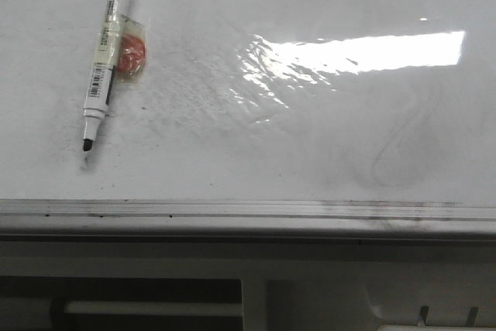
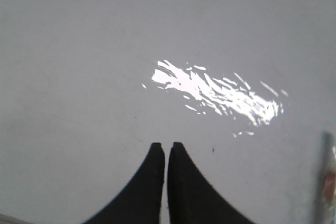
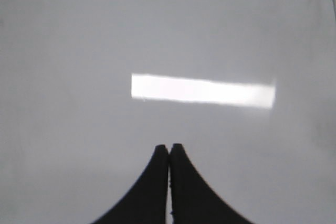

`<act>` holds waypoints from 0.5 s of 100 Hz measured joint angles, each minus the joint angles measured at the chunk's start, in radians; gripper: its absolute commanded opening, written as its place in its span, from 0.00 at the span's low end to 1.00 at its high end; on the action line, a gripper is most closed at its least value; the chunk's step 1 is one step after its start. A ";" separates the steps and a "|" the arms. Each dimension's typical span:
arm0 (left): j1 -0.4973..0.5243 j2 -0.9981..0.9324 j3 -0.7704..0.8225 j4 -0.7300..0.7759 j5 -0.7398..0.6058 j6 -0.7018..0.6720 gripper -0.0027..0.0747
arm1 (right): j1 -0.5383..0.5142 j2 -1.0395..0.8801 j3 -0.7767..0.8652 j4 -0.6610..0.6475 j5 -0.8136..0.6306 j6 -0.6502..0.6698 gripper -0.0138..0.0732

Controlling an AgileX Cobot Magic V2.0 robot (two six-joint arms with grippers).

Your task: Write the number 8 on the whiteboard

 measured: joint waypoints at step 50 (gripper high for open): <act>0.000 0.068 -0.107 -0.266 0.240 0.039 0.01 | 0.000 0.023 -0.235 0.343 0.460 0.070 0.10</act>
